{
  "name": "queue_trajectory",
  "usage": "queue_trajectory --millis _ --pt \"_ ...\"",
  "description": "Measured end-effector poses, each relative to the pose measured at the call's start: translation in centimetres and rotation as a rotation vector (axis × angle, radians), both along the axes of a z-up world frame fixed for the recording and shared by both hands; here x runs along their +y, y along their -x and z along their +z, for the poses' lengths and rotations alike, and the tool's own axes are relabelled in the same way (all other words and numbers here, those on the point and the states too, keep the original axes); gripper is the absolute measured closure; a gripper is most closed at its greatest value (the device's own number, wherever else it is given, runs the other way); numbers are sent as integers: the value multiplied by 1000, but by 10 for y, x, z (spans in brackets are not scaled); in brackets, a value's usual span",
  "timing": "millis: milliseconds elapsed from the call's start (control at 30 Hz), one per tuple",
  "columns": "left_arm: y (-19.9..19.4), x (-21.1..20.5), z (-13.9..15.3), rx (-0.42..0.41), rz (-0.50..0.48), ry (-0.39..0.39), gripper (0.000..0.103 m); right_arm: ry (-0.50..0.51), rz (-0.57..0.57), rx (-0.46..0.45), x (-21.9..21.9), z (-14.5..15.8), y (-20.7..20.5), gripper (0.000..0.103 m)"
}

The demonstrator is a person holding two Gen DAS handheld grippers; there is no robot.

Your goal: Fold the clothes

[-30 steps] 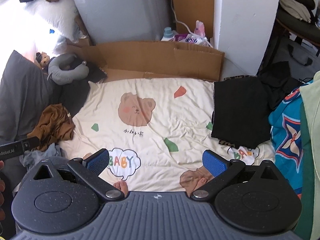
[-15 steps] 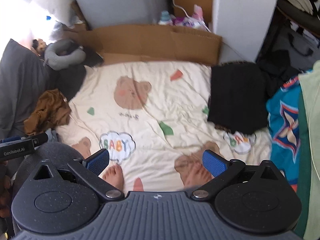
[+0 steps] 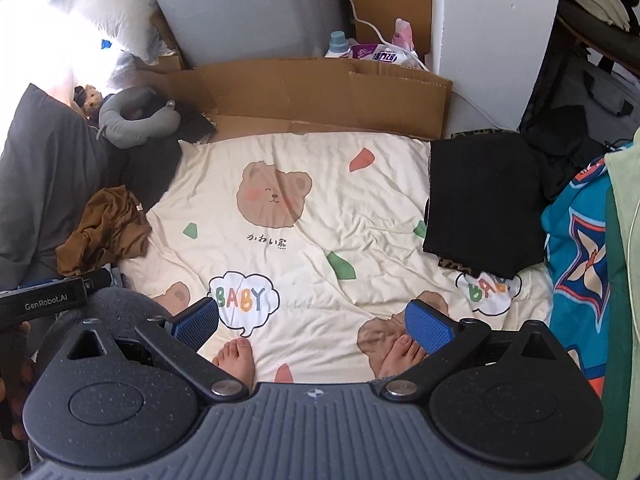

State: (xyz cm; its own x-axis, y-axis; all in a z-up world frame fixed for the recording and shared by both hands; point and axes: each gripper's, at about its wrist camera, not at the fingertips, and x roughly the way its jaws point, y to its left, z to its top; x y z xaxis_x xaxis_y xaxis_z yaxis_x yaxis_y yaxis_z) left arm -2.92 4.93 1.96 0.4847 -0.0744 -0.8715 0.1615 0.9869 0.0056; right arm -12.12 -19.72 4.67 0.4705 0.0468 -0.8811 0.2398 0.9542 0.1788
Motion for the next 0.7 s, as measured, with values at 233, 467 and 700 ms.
queue_trajectory --millis 233,467,700 --pt "0 1 0 -10 1 -6 0 -17 -8 -11 -2 0 -1 1" --pt "-1 1 -1 -7 -3 -12 0 -26 -26 -35 -5 2 3 1" --pt "-1 -1 0 -13 -9 -22 0 -44 -14 -31 -4 1 0 1"
